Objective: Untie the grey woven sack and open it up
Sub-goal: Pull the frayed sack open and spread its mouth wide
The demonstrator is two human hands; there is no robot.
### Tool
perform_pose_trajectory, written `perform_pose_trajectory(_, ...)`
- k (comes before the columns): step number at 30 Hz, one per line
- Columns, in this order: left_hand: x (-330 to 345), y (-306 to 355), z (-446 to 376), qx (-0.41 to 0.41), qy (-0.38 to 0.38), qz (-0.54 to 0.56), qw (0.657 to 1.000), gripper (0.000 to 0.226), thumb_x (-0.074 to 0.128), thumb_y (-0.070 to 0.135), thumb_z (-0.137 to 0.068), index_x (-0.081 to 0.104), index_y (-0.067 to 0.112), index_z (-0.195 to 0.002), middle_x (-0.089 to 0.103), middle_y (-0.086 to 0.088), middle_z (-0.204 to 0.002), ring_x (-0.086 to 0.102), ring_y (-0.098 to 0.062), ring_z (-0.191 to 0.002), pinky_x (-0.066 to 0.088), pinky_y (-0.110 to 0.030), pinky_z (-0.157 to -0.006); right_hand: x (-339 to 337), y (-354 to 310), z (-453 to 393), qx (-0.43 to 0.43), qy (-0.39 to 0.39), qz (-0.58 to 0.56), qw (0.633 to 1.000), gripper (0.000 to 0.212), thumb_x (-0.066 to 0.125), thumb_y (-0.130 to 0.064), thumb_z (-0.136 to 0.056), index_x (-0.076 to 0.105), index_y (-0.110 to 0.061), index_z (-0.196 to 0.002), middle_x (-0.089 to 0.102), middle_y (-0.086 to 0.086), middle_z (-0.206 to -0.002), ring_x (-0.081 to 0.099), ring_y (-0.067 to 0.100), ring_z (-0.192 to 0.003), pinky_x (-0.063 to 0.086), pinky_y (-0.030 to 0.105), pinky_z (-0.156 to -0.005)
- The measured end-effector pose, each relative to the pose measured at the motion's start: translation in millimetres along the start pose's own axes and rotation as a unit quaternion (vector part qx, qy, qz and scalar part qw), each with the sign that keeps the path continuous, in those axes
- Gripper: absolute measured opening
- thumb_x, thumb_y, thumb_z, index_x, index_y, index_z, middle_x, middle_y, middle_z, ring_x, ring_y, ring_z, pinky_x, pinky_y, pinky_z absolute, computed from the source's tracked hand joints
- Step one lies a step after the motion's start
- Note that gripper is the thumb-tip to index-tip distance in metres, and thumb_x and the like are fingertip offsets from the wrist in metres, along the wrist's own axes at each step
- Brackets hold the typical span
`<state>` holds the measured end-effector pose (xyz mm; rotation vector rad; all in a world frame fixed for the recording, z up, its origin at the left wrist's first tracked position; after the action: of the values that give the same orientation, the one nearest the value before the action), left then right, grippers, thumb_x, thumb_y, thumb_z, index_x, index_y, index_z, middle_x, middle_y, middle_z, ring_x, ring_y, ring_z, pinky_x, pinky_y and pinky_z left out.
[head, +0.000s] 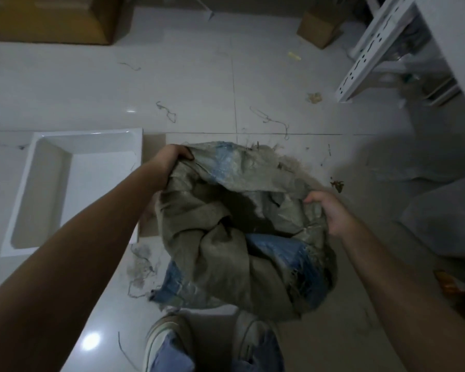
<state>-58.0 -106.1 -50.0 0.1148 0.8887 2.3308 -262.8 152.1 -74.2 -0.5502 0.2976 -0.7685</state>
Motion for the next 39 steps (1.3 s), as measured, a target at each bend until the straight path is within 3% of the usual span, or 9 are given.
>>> perform_pose_trajectory(3,13,-21,-9,-0.072,-0.082,-0.041,0.993,0.018,0.051,0.015,-0.083,0.060,0.001,-0.076,0.067,-0.013,-0.048,0.065,-0.024,-0.041,0.054,-0.023,-0.042,-5,16,-15,0.027,0.049,-0.099,0.993,0.028,0.040,-0.017,-0.088,0.065,-0.004,-0.085,0.069,0.009,-0.051,0.058,0.028,-0.071,0.047,0.029,-0.060)
perform_pose_trajectory(8,7,-67,-33,-0.106,-0.080,-0.171,0.976,0.050,0.067,0.031,-0.078,0.058,0.001,-0.118,0.062,-0.015,-0.104,0.059,-0.029,-0.093,0.050,-0.036,-0.080,5,66,-33,0.086,0.083,-0.169,0.978,0.028,0.041,-0.021,-0.088,0.064,-0.005,-0.089,0.067,0.014,-0.088,0.059,0.030,-0.083,0.052,0.036,-0.076)
perform_pose_trajectory(12,-1,-26,-29,0.140,0.060,-0.362,0.920,0.047,0.066,0.034,-0.081,0.059,0.004,-0.117,0.062,-0.015,-0.119,0.058,-0.026,-0.102,0.049,-0.035,-0.088,-8,30,-31,-0.112,0.155,0.128,0.973,0.018,0.047,-0.022,-0.090,0.059,-0.008,-0.091,0.059,0.015,-0.092,0.056,0.028,-0.087,0.047,0.035,-0.075)
perform_pose_trajectory(17,72,14,80,0.430,0.013,-0.487,0.760,0.029,0.058,0.032,-0.086,0.059,0.014,-0.109,0.062,-0.006,-0.109,0.059,-0.023,-0.100,0.048,-0.032,-0.083,58,-56,70,-0.493,0.294,0.614,0.541,0.019,0.059,-0.017,-0.072,0.064,-0.006,-0.087,0.063,0.011,-0.092,0.057,0.029,-0.090,0.031,0.040,-0.086)
perform_pose_trajectory(19,112,-23,89,0.407,-0.087,-0.567,0.711,0.049,0.058,0.047,-0.083,0.054,0.013,-0.119,0.060,-0.007,-0.118,0.058,-0.024,-0.106,0.047,-0.033,-0.088,94,-48,83,-0.529,0.203,0.682,0.463,0.023,0.066,-0.014,-0.063,0.067,-0.005,-0.084,0.065,0.013,-0.091,0.061,0.030,-0.092,0.030,0.041,-0.091)
perform_pose_trajectory(23,144,-95,76,0.347,-0.152,-0.700,0.606,0.091,0.054,0.071,-0.072,0.040,0.003,-0.132,0.051,-0.015,-0.132,0.050,-0.030,-0.118,0.035,-0.036,-0.101,131,17,56,-0.417,-0.138,0.761,0.478,0.058,0.055,-0.015,-0.081,0.043,-0.004,-0.136,0.039,0.013,-0.148,0.026,0.024,-0.142,0.017,0.036,-0.116)
perform_pose_trajectory(25,145,-117,72,0.325,-0.166,-0.730,0.578,0.100,0.053,0.074,-0.070,0.035,0.001,-0.136,0.048,-0.016,-0.136,0.048,-0.031,-0.121,0.030,-0.038,-0.106,128,45,39,-0.342,-0.204,0.815,0.421,0.070,0.054,-0.028,-0.087,0.024,-0.007,-0.147,0.024,0.010,-0.156,0.014,0.019,-0.146,0.003,0.032,-0.119)
perform_pose_trajectory(33,116,-166,76,0.338,-0.225,-0.786,0.466,0.115,0.064,0.071,-0.062,0.021,0.008,-0.148,0.037,-0.015,-0.148,0.034,-0.031,-0.134,0.009,-0.044,-0.118,89,101,20,-0.242,-0.289,0.894,0.243,0.107,0.064,-0.071,-0.064,0.026,-0.015,-0.147,0.040,0.012,-0.147,0.033,0.024,-0.137,0.004,0.035,-0.118)
perform_pose_trajectory(39,90,-149,69,0.401,-0.162,-0.802,0.412,0.042,0.078,0.043,-0.056,0.073,0.025,-0.094,0.073,0.001,-0.090,0.066,-0.021,-0.091,0.049,-0.032,-0.089,83,64,21,-0.328,-0.197,0.870,0.310,0.092,0.047,-0.084,-0.063,0.048,-0.019,-0.129,0.068,0.006,-0.107,0.061,0.022,-0.093,0.033,0.032,-0.093)
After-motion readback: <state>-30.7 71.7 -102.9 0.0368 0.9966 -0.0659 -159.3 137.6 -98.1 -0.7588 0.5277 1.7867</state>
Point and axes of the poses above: each hand's wrist, its own z-axis away from the middle knuckle, its own x-axis out of the palm, y = z × x, the point moved 10 cm from there along -z, towards the middle knuckle
